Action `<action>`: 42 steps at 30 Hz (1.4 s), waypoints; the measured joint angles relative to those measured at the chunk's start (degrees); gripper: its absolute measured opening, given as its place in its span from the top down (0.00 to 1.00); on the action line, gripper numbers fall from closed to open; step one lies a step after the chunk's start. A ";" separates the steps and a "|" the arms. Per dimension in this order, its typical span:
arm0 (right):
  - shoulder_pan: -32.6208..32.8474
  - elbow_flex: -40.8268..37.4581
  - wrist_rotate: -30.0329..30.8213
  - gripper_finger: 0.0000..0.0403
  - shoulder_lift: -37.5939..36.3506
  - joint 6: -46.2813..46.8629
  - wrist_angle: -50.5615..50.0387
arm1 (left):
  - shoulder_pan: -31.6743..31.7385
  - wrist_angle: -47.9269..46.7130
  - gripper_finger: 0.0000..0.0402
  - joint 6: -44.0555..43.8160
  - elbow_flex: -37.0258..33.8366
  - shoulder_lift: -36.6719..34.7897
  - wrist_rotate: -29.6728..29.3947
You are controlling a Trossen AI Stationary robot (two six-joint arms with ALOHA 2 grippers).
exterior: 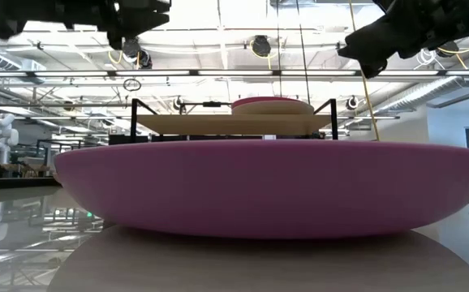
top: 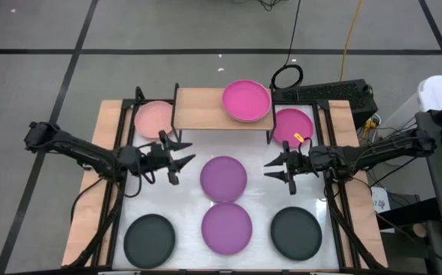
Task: Place and stack plates onto a shelf
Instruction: Stack the pink plate on top of the pink plate on the shelf
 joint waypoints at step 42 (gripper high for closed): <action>-24.88 2.87 9.22 0.67 4.67 -1.68 -38.60 | 0.47 5.24 0.50 1.72 -1.76 0.10 -0.25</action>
